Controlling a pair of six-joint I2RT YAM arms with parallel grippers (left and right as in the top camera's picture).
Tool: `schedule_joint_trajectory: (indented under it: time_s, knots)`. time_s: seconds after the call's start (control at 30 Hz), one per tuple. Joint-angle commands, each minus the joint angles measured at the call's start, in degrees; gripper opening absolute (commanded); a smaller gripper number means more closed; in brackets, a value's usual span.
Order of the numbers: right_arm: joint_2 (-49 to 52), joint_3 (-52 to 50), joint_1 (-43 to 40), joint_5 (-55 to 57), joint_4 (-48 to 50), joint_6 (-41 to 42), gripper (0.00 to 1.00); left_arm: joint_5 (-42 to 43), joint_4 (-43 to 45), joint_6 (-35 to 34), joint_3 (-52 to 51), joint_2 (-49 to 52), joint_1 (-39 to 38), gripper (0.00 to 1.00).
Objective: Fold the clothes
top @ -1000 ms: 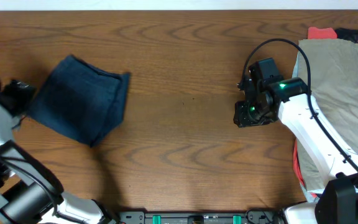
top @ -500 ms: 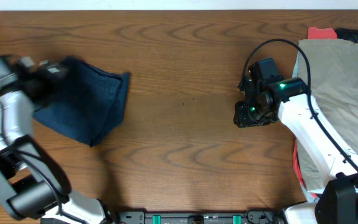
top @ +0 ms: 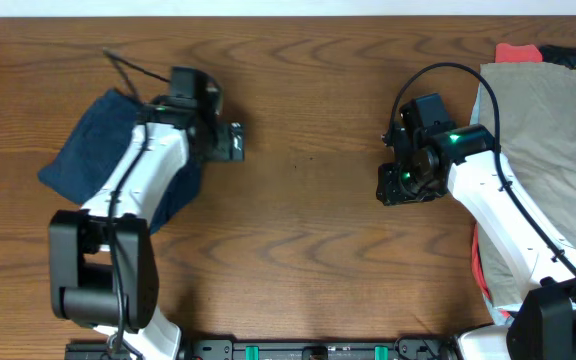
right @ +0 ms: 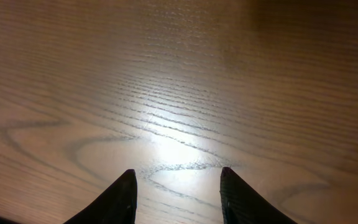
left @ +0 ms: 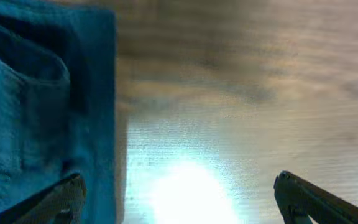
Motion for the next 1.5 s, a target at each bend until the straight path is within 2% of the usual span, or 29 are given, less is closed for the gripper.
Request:
schedule_joint_trajectory:
  time_s: [0.0,0.6,0.63,0.8,0.93,1.33,1.47]
  knots:
    - [-0.76,0.85,-0.37,0.83,-0.09,0.13,0.42,-6.1,-1.9,1.77,0.11,2.25,-0.37,0.98]
    - [-0.76,0.85,-0.37,0.81,0.0,0.13,0.42,-5.38,-1.53,0.44,-4.5,4.66,0.83,0.98]
    - [-0.76,0.85,-0.37,0.83,0.02,0.13,0.42,-3.67,-1.77,0.66,-4.5,4.66,0.81,1.0]
    - [-0.76,0.85,-0.37,0.83,0.46,0.13,0.42,11.52,-2.75,4.37,-4.5,4.66,0.79,0.96]
    - [-0.76,0.85,-0.37,0.83,0.96,0.11,0.45,16.44,-2.49,5.84,-4.5,4.66,0.79,0.96]
    - [-0.76,0.85,-0.37,0.81,0.92,0.13,0.46,16.31,-3.41,6.32,-4.52,4.66,0.81,0.9]
    - [-0.76,0.85,-0.37,0.81,0.85,0.13,0.45,12.15,-3.19,6.27,-4.52,4.66,0.81,0.9]
